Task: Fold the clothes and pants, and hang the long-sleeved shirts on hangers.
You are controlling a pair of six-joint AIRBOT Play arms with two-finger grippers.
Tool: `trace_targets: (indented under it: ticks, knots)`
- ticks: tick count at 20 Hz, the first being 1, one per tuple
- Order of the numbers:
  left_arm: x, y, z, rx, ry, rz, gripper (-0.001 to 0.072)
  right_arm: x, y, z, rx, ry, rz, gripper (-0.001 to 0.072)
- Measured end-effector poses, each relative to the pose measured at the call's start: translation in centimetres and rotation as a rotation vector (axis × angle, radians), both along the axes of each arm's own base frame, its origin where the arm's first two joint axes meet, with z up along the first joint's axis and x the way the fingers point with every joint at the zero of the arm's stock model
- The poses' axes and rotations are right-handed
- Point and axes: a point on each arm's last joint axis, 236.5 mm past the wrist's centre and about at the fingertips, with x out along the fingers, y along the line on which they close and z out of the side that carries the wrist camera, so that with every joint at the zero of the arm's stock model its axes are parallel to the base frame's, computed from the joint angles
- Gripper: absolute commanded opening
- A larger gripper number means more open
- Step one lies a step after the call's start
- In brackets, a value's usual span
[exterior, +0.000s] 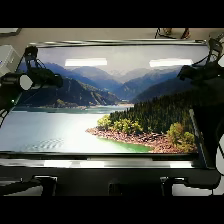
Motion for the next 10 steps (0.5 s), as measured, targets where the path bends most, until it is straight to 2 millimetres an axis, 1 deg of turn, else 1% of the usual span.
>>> trace_targets:
  ticks: [2,3,4,5,6,7,8,9,10]
  knots:
    - [2.8,-0.3,2.6,-0.018,-0.169,-0.001,0.0711,1.2,-0.3,0.8,-0.009,-0.062,-0.011,0.0692]
    - [4.2,0.0,3.7,-0.027,-0.244,0.005,0.0711,1.6,-0.5,1.1,-0.013,-0.082,-0.014,0.0693]
    - [5.8,1.0,4.9,-0.036,-0.315,0.027,0.0711,2.0,-0.6,1.3,-0.017,-0.099,-0.016,0.0693]
    - [7.3,2.9,5.6,-0.056,-0.356,0.074,0.0711,2.1,-0.6,1.4,-0.018,-0.108,-0.017,0.0693]
    - [8.6,5.4,5.5,-0.093,-0.362,0.14,0.0712,2.2,-0.6,1.5,-0.018,-0.112,-0.018,0.0694]
    - [9.8,8.5,4.8,-0.167,-0.336,0.241,0.0711,2.2,-0.6,1.4,-0.018,-0.11,-0.018,0.0694]
    - [10.4,11.9,3.6,-0.25,-0.298,0.349,0.0712,2.1,-0.6,1.4,-0.018,-0.105,-0.017,0.0694]
    - [10.6,15.2,2.1,-0.342,-0.244,0.463,0.0712,1.9,-0.5,1.2,-0.016,-0.095,-0.015,0.0694]
    - [10.3,17.9,0.1,-0.419,-0.183,0.56,0.0711,1.6,-0.4,1.0,-0.013,-0.079,-0.012,0.0694]
